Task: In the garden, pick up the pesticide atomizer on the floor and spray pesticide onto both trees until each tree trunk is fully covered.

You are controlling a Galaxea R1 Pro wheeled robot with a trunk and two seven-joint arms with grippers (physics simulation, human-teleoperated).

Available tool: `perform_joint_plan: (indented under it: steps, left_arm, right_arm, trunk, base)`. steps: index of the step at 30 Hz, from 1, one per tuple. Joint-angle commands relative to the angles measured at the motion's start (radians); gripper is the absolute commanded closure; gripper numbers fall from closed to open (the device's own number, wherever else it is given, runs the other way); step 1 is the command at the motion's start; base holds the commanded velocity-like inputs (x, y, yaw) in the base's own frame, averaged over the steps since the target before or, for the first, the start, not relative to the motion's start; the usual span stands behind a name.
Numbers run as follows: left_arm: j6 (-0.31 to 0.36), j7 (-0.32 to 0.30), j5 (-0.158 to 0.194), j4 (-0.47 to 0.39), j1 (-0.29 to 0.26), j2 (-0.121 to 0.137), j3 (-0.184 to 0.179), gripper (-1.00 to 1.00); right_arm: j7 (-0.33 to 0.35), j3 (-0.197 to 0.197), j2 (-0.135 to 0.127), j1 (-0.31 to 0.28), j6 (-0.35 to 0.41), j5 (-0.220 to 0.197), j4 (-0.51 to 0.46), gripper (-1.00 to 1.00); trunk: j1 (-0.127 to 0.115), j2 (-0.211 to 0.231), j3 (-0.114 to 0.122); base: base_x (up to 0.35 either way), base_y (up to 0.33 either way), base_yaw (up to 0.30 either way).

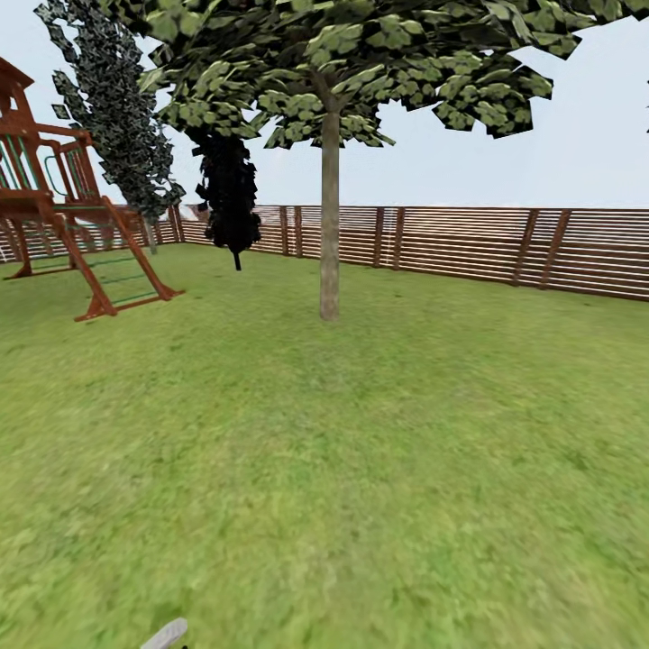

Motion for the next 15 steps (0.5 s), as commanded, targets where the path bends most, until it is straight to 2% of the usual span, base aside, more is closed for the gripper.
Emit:
perform_joint_plan:
  steps: [1, 15]
  left_arm:
    - [-0.008, 0.001, 0.011, 0.0, -0.001, 0.001, -0.008, 1.0]
    - [-0.008, 0.001, 0.01, 0.0, -0.001, 0.001, -0.008, 1.0]
  right_arm:
    - [0.009, -0.003, 0.0, -0.001, -0.001, -0.011, 0.001, -1.0]
    - [0.009, -0.003, 0.0, -0.001, -0.001, -0.01, 0.001, -1.0]
  trunk:
    - [0.001, -0.002, -0.002]
    - [0.001, -0.002, -0.002]
  base:
    - [0.321, 0.0, 0.0]
    - [0.321, 0.0, 0.0]
